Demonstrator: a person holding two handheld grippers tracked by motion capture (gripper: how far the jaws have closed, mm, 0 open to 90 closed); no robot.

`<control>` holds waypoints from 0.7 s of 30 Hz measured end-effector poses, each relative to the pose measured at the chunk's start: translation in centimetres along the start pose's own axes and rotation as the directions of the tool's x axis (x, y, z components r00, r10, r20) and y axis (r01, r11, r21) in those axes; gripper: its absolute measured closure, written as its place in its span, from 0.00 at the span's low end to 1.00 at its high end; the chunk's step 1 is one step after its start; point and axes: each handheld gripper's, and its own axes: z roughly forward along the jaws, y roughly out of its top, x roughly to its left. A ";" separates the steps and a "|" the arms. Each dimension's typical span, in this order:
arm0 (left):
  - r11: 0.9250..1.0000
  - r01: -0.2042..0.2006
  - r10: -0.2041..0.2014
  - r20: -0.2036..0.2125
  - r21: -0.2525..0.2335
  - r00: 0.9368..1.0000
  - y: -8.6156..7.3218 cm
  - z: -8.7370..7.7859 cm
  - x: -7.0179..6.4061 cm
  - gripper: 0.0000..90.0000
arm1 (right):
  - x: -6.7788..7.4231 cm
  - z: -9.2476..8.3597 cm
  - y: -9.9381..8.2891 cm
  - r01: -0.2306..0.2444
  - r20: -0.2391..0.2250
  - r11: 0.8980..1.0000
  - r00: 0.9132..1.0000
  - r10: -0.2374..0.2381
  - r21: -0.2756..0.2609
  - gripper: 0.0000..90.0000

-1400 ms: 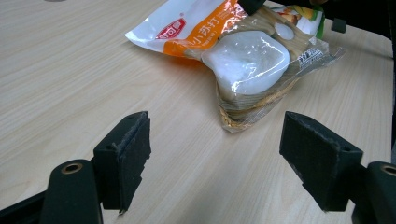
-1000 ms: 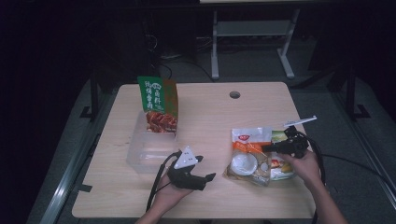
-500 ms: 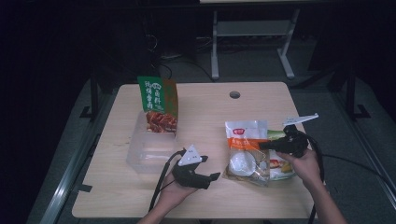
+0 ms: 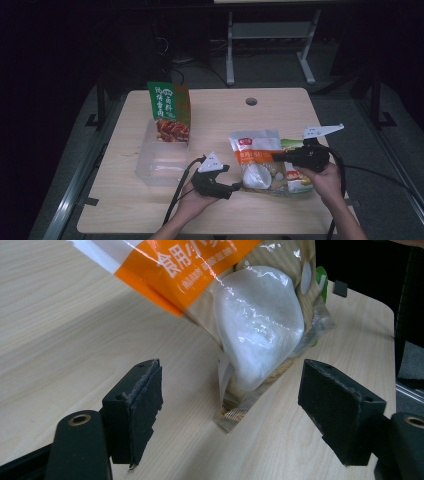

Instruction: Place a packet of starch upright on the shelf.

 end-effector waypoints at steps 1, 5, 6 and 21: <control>1.000 0.005 -0.005 0.000 -0.003 1.000 0.0 0.1 0.0 0.28 | 0.3 0.0 0.1 0.008 -0.005 1.000 1.000 -0.008 -0.006 1.00; 1.000 0.012 -0.012 0.004 -0.009 1.000 0.1 0.1 0.2 0.28 | 1.6 0.1 0.8 0.055 -0.011 0.998 0.998 -0.055 -0.025 1.00; 1.000 0.023 -0.023 0.005 -0.009 1.000 0.1 0.1 0.2 0.28 | 1.8 0.1 1.0 0.065 -0.010 0.997 0.998 -0.066 -0.028 1.00; 0.999 0.052 -0.052 0.035 -0.001 0.998 0.5 1.9 1.3 0.37 | 2.3 0.5 0.4 0.114 -0.039 0.992 0.992 -0.116 -0.060 1.00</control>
